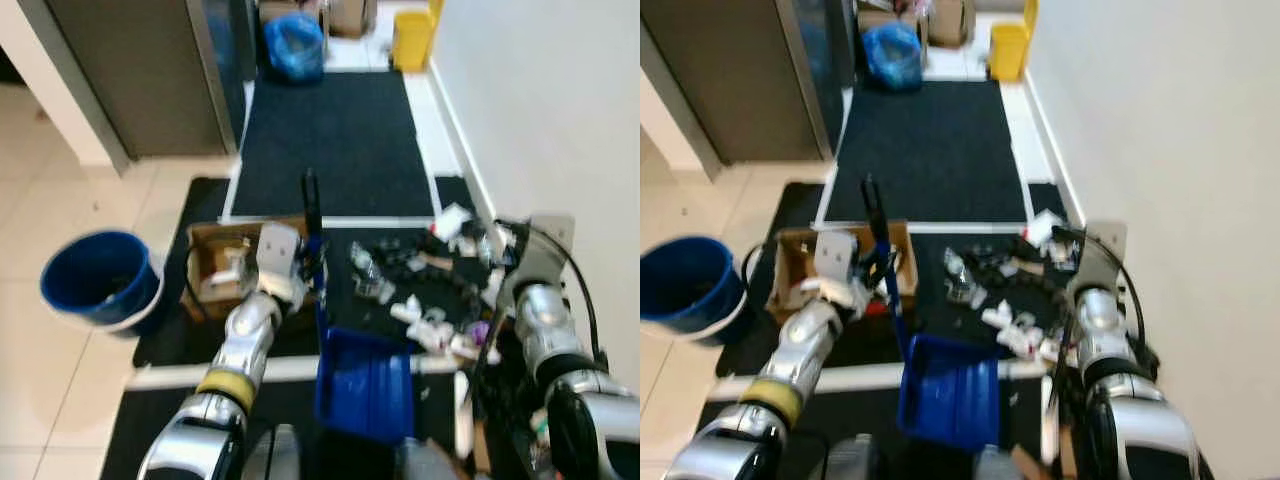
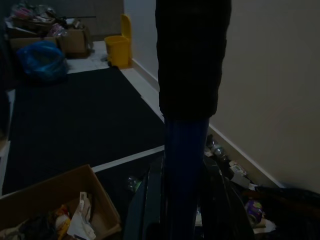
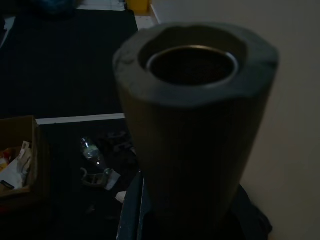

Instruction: Sweep floor

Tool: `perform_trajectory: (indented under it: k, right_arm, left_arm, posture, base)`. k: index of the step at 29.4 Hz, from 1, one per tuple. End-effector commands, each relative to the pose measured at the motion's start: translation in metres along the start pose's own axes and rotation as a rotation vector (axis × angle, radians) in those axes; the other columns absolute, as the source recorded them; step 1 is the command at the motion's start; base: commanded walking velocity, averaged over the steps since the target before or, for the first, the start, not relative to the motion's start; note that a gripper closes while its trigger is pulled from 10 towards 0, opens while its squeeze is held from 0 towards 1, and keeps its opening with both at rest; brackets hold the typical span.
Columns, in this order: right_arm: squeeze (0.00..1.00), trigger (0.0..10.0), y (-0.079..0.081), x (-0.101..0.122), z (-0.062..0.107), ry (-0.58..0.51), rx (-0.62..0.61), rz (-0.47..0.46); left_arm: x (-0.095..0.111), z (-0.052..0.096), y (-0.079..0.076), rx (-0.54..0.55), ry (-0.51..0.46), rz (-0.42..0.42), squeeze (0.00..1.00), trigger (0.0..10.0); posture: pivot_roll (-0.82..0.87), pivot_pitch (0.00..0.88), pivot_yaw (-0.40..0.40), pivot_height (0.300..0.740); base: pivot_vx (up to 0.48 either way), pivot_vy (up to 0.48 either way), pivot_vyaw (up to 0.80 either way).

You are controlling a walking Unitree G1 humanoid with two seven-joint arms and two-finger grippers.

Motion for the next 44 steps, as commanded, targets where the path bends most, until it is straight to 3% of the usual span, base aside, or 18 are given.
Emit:
perform_trajectory:
  k: [1, 7, 16, 20, 23, 26, 28, 39, 44]
  right_arm:
    - [0.00, 10.0, -0.004, 0.008, -0.002, -0.028, -0.013, 0.005]
    - [0.00, 10.0, -0.003, 0.009, -0.002, -0.030, -0.008, 0.012]
    - [0.00, 10.0, -0.002, 0.009, -0.002, -0.035, 0.007, 0.017]
    - [0.00, 10.0, 0.007, 0.025, -0.002, -0.101, 0.101, -0.068]
    - [0.00, 10.0, 0.001, 0.041, -0.004, -0.156, 0.119, -0.114]
    - [0.00, 10.0, -0.006, 0.046, -0.005, -0.170, 0.108, -0.097]
    - [0.00, 10.0, -0.013, 0.051, -0.005, -0.183, 0.098, -0.081]
    - [0.00, 10.0, -0.014, 0.064, -0.002, -0.240, 0.142, -0.037]
    - [0.00, 10.0, -0.016, 0.073, 0.000, -0.277, 0.154, -0.030]
  left_arm:
    - [-0.002, 0.001, -0.002, -0.012, 0.003, -0.046, 0.00, 10.0]
    - [-0.013, 0.006, -0.001, -0.014, 0.041, -0.080, 0.00, 10.0]
    - [-0.033, 0.022, 0.017, 0.030, 0.118, -0.128, 0.00, 10.0]
    - [-0.037, 0.028, 0.028, 0.060, 0.136, -0.178, 0.00, 10.0]
    - [-0.039, 0.033, 0.038, 0.093, 0.148, -0.220, 0.00, 10.0]
    - [-0.040, 0.035, 0.043, 0.126, 0.150, -0.214, 0.00, 10.0]
    - [-0.037, 0.034, 0.044, 0.143, 0.134, -0.213, 0.00, 10.0]
    - [-0.019, 0.019, 0.035, 0.145, 0.051, -0.214, 0.00, 10.0]
    - [-0.008, 0.013, 0.038, 0.167, 0.013, -0.224, 0.00, 10.0]
  posture:
    - [0.13, 0.006, -0.004, 0.740]
    - [0.13, 0.011, -0.009, 0.740]
    - [0.13, 0.025, -0.018, 0.740]
    - [0.14, 0.034, -0.021, 0.740]
    - [0.14, 0.036, -0.022, 0.740]
    - [0.13, 0.042, -0.025, 0.740]
    - [0.12, 0.056, -0.031, 0.740]
    - [0.08, 0.121, -0.050, 0.740]
    - [0.05, 0.168, -0.056, 0.740]
  base:
    - [0.000, 0.000, 0.00]
    - [0.000, 0.000, 0.00]
    - [0.000, 0.000, 0.00]
    - [0.000, 0.000, 0.00]
    - [0.000, 0.000, 0.00]
    - [0.000, 0.000, 0.00]
    - [0.000, 0.000, 0.00]
    - [0.000, 0.000, 0.00]
    - [0.000, 0.000, 0.00]
Point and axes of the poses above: a point about 5 cm out from each wrist's last joint towards the gripper, its own z axis pointing back from the gripper into the wrist, its own x axis along the axis of the wrist's last joint, y = z × x, the point moved 6 cm from there along -z, pointing out of the wrist towards the gripper, and after that the axes turned 5 degrees about -z, right-handed, at the moved point
